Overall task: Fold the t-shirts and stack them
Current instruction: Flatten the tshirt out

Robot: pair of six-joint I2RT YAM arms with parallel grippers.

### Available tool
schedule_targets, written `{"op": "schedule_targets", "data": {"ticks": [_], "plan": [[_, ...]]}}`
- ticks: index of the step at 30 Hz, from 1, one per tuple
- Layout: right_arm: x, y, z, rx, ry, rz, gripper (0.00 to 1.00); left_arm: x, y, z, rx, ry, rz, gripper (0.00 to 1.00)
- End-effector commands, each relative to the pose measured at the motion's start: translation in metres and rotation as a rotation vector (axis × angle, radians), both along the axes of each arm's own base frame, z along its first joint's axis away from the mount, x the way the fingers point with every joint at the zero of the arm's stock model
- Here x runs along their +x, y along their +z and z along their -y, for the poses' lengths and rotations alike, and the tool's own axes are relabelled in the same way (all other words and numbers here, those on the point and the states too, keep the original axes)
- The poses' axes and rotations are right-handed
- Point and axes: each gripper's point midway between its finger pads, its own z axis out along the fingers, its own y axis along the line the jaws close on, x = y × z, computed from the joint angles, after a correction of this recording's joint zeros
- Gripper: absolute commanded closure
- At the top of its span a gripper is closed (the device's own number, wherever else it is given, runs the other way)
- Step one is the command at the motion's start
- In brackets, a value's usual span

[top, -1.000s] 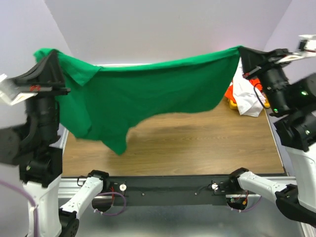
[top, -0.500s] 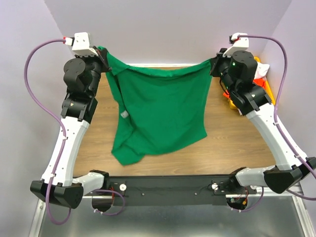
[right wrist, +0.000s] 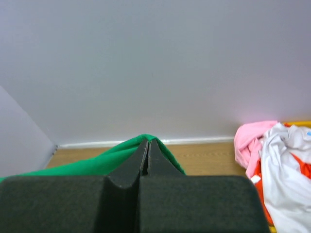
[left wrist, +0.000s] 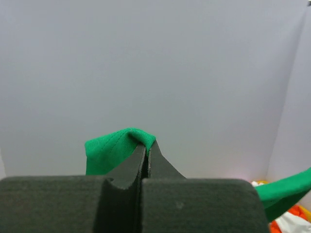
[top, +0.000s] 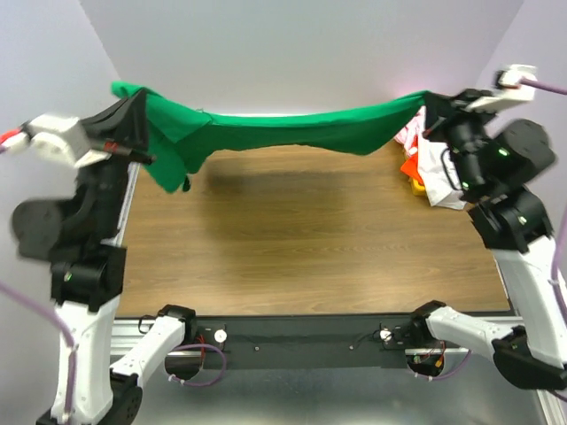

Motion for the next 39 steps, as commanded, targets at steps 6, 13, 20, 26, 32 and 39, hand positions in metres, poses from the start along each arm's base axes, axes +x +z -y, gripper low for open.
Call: {"op": "schedule_targets", "data": {"ticks": [6,13,20,26,32,39], "plan": [[-0.072,0.074,0.030,0.069,0.033,0.223,1.00,-0.113,0.064,0.006,0.092,-0.114,0.232,1.00],[-0.044,0.054,0.036,0.045,-0.070,0.154,1.00,-0.056,0.038,0.042,0.138,-0.254,0.151,1.00],[0.064,-0.066,0.028,-0.101,-0.287,-0.091,0.99,0.149,-0.102,0.069,0.203,-0.195,-0.244,1.00],[0.171,-0.215,0.051,-0.110,-0.300,-0.361,0.93,0.300,-0.233,0.092,0.230,-0.174,-0.562,0.66],[0.220,-0.284,0.038,-0.135,-0.172,-0.493,0.00,0.343,-0.281,0.106,0.212,-0.126,-0.688,0.01],[0.192,-0.313,0.005,-0.110,0.034,-0.561,0.00,0.289,-0.336,0.128,0.161,-0.120,-0.802,0.02]]}}
